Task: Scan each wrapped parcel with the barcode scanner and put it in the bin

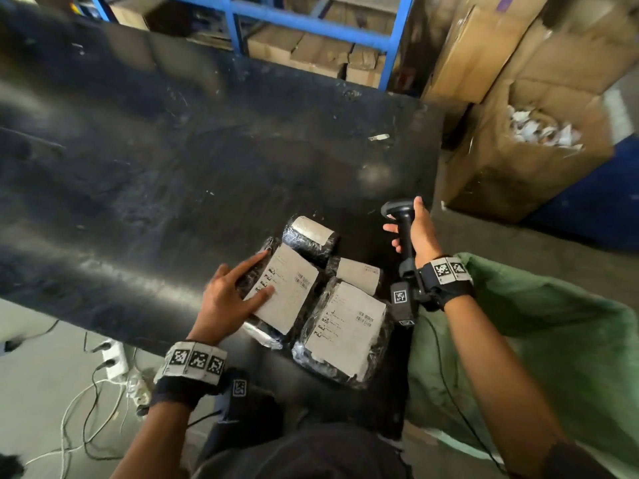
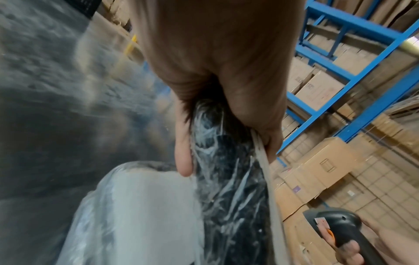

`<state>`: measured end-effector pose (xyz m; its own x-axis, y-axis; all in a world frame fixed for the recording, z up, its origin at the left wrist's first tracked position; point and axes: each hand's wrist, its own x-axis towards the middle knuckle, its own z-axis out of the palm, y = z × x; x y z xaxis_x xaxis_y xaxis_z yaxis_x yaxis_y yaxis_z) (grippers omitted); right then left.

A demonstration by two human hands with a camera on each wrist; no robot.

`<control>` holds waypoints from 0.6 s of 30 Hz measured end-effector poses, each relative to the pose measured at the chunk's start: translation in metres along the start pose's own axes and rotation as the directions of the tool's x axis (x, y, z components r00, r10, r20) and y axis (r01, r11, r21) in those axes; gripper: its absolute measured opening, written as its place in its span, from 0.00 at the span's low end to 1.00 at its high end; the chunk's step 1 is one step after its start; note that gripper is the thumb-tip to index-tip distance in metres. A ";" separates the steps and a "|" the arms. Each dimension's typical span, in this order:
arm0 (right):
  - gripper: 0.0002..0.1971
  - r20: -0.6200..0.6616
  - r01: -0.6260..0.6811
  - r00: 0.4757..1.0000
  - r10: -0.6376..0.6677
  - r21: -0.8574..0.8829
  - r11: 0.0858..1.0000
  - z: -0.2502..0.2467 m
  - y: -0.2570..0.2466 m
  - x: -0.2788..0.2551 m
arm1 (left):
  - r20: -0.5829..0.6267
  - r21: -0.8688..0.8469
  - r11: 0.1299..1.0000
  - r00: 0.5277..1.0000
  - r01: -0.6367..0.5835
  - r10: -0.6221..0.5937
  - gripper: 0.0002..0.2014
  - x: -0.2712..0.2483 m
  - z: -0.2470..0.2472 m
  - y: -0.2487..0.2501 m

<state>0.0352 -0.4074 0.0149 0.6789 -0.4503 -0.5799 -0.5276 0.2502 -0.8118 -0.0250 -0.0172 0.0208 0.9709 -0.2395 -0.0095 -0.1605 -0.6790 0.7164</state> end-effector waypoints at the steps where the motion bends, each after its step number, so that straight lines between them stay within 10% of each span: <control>1: 0.45 0.009 0.016 1.000 -0.016 0.010 1.000 -0.003 -0.004 -0.013 | -0.022 0.009 1.000 1.000 -0.001 0.001 0.35 0.004 -0.004 0.005; 18: 0.37 0.166 0.233 0.947 -0.274 0.229 0.945 -0.011 -0.040 -0.223 | -0.512 -0.225 0.942 0.853 -0.248 0.102 0.34 0.067 0.058 0.113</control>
<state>-0.1008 -0.3269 0.1768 0.8725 -0.3526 -0.3383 -0.2235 0.3277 -0.9180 0.0112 -0.1505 0.0605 0.9027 0.0816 0.4224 -0.3521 -0.4242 0.8343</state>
